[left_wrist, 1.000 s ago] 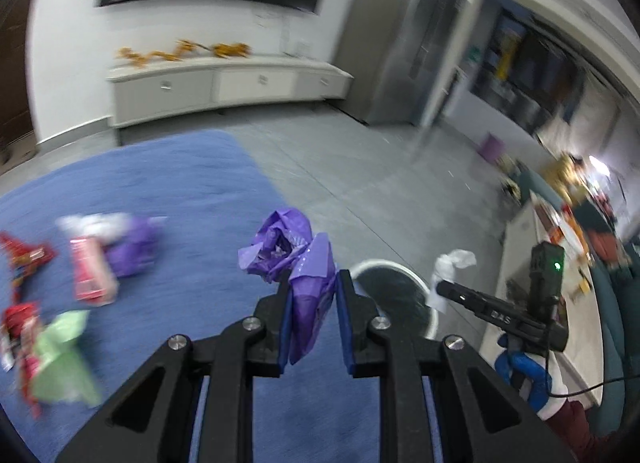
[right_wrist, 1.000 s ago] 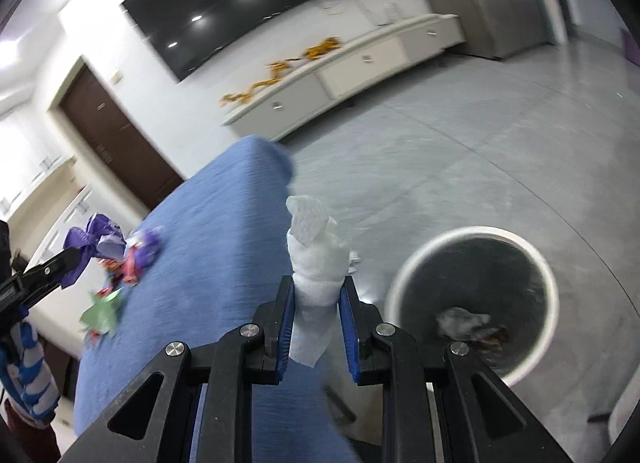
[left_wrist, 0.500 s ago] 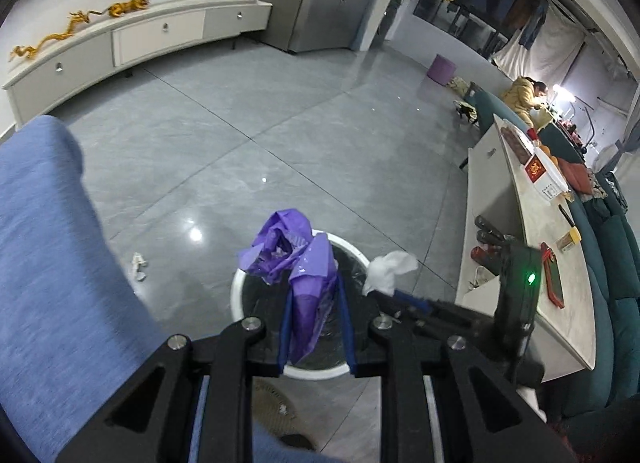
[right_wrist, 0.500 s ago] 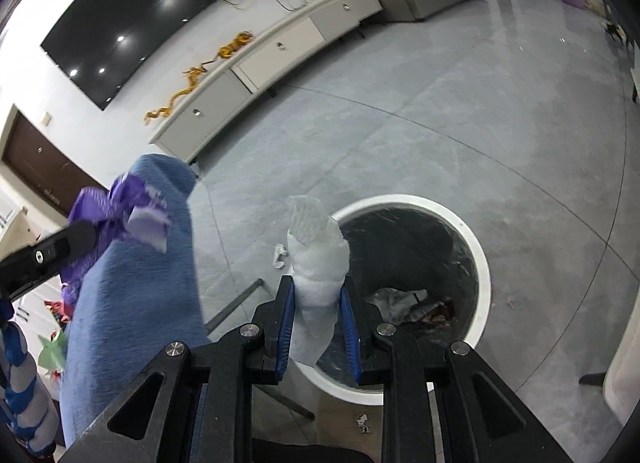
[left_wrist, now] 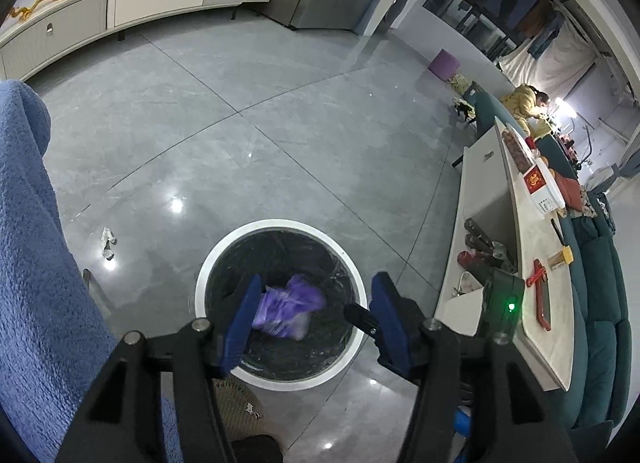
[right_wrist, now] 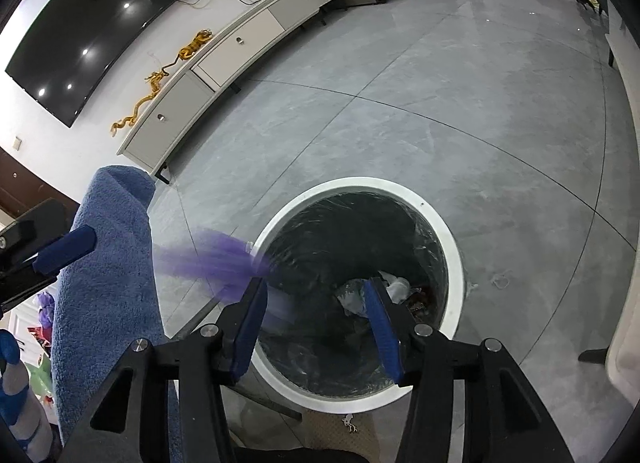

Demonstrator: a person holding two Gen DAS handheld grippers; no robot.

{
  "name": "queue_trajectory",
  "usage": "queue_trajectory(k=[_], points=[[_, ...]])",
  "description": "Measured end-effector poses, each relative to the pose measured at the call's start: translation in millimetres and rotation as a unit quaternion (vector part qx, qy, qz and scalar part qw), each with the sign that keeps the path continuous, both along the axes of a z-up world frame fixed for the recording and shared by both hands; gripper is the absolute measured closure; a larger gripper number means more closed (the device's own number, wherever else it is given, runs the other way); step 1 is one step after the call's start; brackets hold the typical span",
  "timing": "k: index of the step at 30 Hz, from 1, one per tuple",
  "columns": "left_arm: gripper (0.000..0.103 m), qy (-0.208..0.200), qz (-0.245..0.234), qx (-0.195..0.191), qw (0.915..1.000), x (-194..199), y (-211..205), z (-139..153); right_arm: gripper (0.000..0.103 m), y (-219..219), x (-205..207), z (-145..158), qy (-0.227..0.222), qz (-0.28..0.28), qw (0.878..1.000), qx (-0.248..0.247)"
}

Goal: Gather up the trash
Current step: 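Open both tools to drop the tissue and purple bag into the bin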

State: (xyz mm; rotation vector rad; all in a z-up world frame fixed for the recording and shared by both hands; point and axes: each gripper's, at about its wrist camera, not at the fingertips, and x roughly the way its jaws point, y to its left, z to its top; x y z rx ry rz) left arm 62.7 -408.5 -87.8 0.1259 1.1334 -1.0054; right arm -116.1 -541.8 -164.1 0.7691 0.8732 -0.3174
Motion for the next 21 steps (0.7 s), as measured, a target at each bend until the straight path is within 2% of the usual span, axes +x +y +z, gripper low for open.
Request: queue_trajectory(k=[5,10,16,21], points=[[0.047,-0.011,0.006,-0.006,0.9999,-5,12,10,0.055,1,-6,12,-0.003,-0.008,1.000,-0.010],[0.047,-0.035,0.011,-0.017,0.9992,-17,33,29,0.055,3,-16,36,-0.016,-0.016,0.999,-0.032],[0.047,-0.072,0.026,-0.028,0.9967,-33,80,53,0.055,19,-22,71,-0.037,-0.009,0.997,-0.065],[0.048,-0.095,0.050,-0.038,0.9935,-40,133,68,0.055,47,-19,94,-0.048,0.020,0.995,-0.087]])
